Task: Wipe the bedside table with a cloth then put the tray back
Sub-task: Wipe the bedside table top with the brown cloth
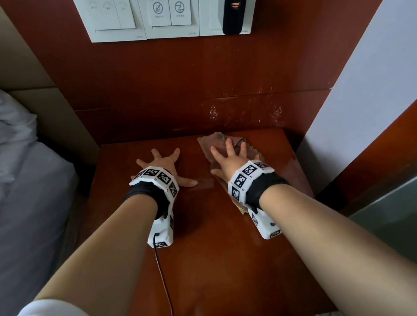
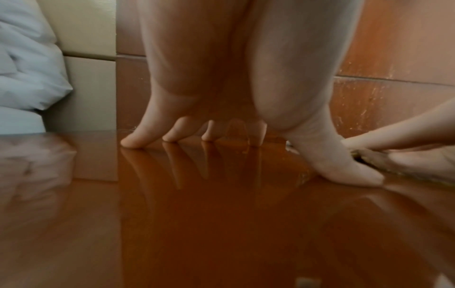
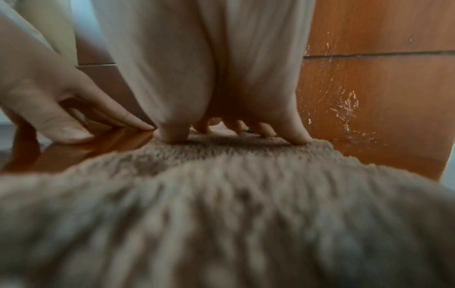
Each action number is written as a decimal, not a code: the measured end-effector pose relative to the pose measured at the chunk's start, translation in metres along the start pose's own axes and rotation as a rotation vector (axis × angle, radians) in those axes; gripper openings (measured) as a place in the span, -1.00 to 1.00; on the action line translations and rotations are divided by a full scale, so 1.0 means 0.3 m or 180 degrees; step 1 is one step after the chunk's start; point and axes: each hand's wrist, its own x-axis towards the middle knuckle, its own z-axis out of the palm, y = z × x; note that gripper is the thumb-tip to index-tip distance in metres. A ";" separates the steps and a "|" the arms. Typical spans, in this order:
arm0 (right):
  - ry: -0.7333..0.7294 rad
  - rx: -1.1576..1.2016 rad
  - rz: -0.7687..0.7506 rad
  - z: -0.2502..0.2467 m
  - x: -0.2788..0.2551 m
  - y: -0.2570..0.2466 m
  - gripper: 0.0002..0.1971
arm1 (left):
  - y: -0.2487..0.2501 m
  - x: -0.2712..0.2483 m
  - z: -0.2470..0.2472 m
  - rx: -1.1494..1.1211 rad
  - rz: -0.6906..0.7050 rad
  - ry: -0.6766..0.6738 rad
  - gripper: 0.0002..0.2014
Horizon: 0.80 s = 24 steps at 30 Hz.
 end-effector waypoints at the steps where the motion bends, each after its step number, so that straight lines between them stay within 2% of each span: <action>1: -0.0013 0.0010 0.0045 0.008 -0.009 -0.004 -0.34 | 0.000 0.004 0.000 0.0003 0.0004 0.0006 0.13; 9: -0.0030 -0.0074 -0.0103 0.077 -0.123 0.024 -0.33 | -0.007 -0.021 -0.002 0.0057 0.0085 0.0041 0.10; 15: 0.0028 -0.0049 -0.0196 0.086 -0.173 0.092 -0.32 | -0.007 -0.144 0.036 0.0129 0.0200 -0.0098 0.07; 24: 0.0139 0.0025 0.0194 0.087 -0.235 0.195 -0.33 | -0.066 -0.302 0.112 0.0006 0.0270 -0.0171 0.02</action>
